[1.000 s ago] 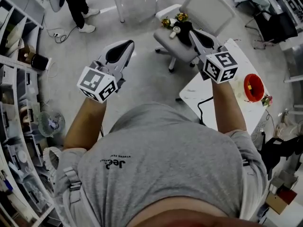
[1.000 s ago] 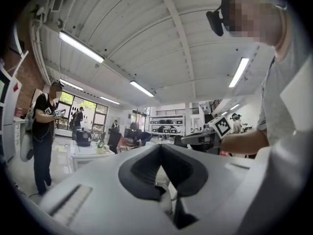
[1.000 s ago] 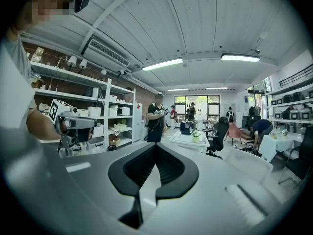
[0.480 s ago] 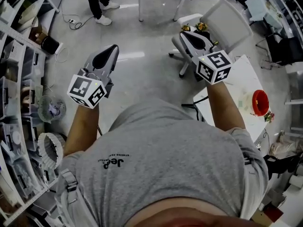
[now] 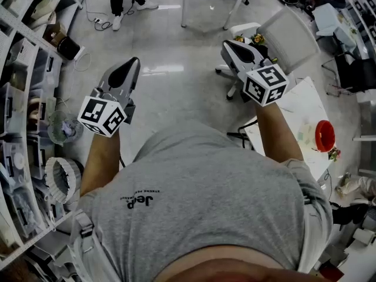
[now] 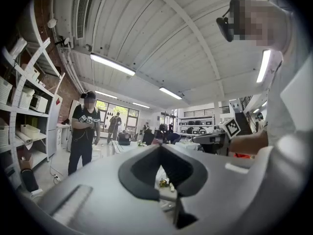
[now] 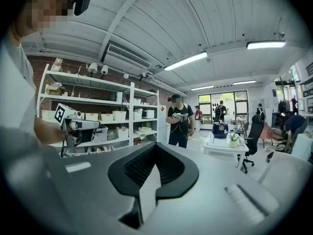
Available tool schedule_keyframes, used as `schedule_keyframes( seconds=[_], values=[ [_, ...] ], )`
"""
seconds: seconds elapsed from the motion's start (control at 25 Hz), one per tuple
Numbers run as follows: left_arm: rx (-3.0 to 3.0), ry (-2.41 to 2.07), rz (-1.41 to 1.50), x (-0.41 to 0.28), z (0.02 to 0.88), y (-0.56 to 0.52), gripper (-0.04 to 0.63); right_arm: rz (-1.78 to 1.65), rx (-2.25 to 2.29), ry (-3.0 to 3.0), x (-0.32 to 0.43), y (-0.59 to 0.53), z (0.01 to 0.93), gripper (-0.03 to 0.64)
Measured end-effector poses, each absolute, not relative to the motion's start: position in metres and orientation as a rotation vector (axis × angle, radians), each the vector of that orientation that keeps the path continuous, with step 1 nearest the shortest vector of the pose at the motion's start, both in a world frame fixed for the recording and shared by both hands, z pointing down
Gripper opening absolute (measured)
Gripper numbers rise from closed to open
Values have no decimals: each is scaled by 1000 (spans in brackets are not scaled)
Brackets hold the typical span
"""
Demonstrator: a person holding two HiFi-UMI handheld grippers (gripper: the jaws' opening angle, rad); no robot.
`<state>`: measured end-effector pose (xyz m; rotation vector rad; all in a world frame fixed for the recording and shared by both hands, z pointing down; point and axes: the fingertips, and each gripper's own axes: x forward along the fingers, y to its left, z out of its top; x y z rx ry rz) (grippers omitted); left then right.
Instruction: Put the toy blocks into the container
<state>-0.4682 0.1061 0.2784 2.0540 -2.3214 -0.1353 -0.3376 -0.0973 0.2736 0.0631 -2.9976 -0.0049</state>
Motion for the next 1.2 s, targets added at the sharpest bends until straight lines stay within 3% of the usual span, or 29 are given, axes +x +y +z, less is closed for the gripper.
schedule_keyframes(
  seconds=[1.2],
  values=[
    [2045,-2325,-177,-464,276,103,57,-58,50,-2991,-327,-102,273,2]
  ],
)
